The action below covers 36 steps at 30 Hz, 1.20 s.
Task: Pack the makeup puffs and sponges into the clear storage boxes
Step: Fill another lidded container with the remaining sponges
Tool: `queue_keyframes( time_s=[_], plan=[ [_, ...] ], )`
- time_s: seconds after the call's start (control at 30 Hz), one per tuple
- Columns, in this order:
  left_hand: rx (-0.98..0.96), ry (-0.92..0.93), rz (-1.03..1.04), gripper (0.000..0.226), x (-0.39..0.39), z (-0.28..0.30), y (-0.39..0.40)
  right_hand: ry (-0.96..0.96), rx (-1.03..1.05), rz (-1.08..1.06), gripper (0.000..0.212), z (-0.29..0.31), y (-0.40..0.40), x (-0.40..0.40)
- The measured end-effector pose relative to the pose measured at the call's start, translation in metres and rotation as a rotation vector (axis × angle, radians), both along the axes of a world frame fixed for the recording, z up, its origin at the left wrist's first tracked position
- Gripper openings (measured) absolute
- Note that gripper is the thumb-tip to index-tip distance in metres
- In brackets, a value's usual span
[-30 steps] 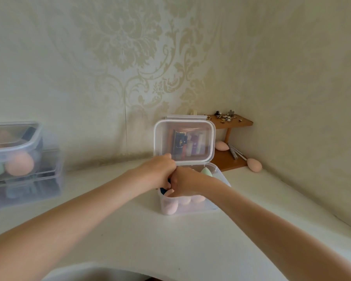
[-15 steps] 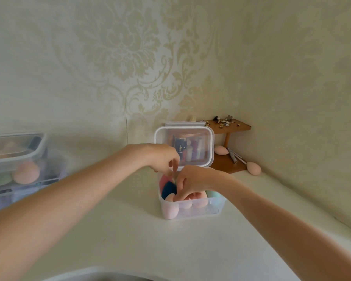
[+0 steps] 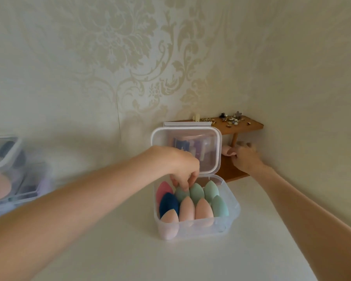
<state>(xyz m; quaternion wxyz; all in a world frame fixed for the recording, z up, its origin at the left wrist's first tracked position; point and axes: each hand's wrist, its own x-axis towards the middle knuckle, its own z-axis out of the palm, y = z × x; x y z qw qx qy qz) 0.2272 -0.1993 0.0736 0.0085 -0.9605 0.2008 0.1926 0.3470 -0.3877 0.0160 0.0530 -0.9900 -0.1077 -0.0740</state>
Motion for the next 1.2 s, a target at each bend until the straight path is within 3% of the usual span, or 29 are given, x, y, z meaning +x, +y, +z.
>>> queue_keyframes(
  time_s=[0.2, 0.33, 0.43, 0.5, 0.63, 0.77, 0.87, 0.97, 1.13, 1.2],
  plan=[
    [-0.013, -0.016, -0.085, 0.015, 0.006, -0.007, 0.003, 0.122, 0.038, -0.064, 0.058, -0.010, 0.005, 0.032],
    [0.003, -0.008, -0.099, 0.017, 0.008, -0.006, 0.001, -0.064, 0.093, 0.018, 0.031, -0.016, 0.001, 0.039],
    [-0.013, 0.007, -0.086, 0.018, 0.004, -0.005, 0.002, -0.079, 0.319, 0.005, 0.020, -0.003, -0.007, 0.021],
    [-0.034, -0.006, -0.054, 0.019, -0.002, -0.002, 0.005, 0.032, 0.436, 0.040, 0.010, 0.012, -0.013, 0.002],
    [-0.164, -0.132, 0.027, 0.020, -0.022, 0.000, 0.012, 0.239, 0.715, 0.129, 0.011, 0.053, -0.026, -0.058],
    [-0.211, -0.078, 0.082, 0.030, -0.044, -0.014, 0.011, 0.744, 1.051, 0.460, 0.028, 0.077, -0.021, -0.120],
    [-0.221, -0.058, 0.060, 0.007, -0.053, -0.031, 0.005, 0.983, 0.840, 0.628, 0.020, 0.063, 0.005, -0.139],
    [-0.201, -0.184, 0.075, 0.007, -0.060, -0.044, 0.006, 1.064, 0.711, 0.579, 0.013, 0.042, 0.028, -0.139],
    [-0.311, -0.326, 0.165, 0.012, -0.064, -0.059, 0.015, 0.951, 0.586, 0.445, 0.009, 0.029, 0.047, -0.144],
    [-0.398, -0.290, 0.232, 0.020, -0.061, -0.059, 0.015, 0.874, 0.581, 0.322, 0.014, 0.030, 0.055, -0.149]
  ],
)
